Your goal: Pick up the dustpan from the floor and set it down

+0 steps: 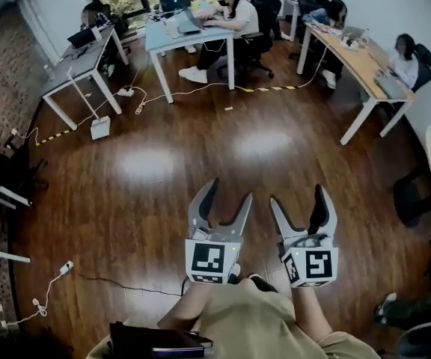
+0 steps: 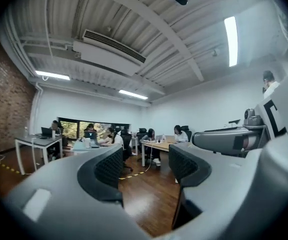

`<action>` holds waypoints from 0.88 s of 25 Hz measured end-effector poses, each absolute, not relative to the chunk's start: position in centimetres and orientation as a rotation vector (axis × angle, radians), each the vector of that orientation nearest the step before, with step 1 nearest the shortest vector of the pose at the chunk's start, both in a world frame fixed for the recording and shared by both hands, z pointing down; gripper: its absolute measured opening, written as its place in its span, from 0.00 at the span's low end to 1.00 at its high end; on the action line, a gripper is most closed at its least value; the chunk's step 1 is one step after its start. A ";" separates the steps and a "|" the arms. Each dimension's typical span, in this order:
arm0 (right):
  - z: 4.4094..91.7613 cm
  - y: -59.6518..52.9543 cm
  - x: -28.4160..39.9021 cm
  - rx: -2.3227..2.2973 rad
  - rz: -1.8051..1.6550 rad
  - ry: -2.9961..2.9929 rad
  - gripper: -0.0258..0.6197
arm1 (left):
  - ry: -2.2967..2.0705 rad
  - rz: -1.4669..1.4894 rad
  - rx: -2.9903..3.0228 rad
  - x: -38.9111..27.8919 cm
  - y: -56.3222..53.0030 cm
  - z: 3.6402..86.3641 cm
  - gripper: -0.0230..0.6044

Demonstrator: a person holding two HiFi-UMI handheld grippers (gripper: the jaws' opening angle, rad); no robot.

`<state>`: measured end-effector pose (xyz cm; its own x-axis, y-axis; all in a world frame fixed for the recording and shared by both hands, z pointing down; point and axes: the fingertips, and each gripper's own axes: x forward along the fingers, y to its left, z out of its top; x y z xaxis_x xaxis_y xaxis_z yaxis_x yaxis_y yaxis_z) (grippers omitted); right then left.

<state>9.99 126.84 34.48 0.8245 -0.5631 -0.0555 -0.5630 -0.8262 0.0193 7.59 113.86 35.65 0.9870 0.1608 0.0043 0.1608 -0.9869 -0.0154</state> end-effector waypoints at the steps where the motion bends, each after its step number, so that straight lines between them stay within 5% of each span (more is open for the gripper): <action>1: 34.5 125.3 10.2 2.977 -0.082 -1.013 0.73 | -0.164 -0.012 -3.128 6.9 112.3 35.7 0.48; 9: 36.3 114.6 8.3 2.765 0.009 -1.598 0.73 | 0.495 -0.051 -3.109 -1.7 103.1 36.3 0.47; 22: 36.1 88.6 -4.0 2.355 -0.063 -2.166 0.73 | 1.157 0.015 -2.889 -18.4 83.4 35.9 0.46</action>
<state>-4.04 88.57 36.09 0.0838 -0.9941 -0.0685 -0.9964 -0.0828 -0.0166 -18.37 83.37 35.88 0.7235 -0.6900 -0.0199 -0.6903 -0.7231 -0.0239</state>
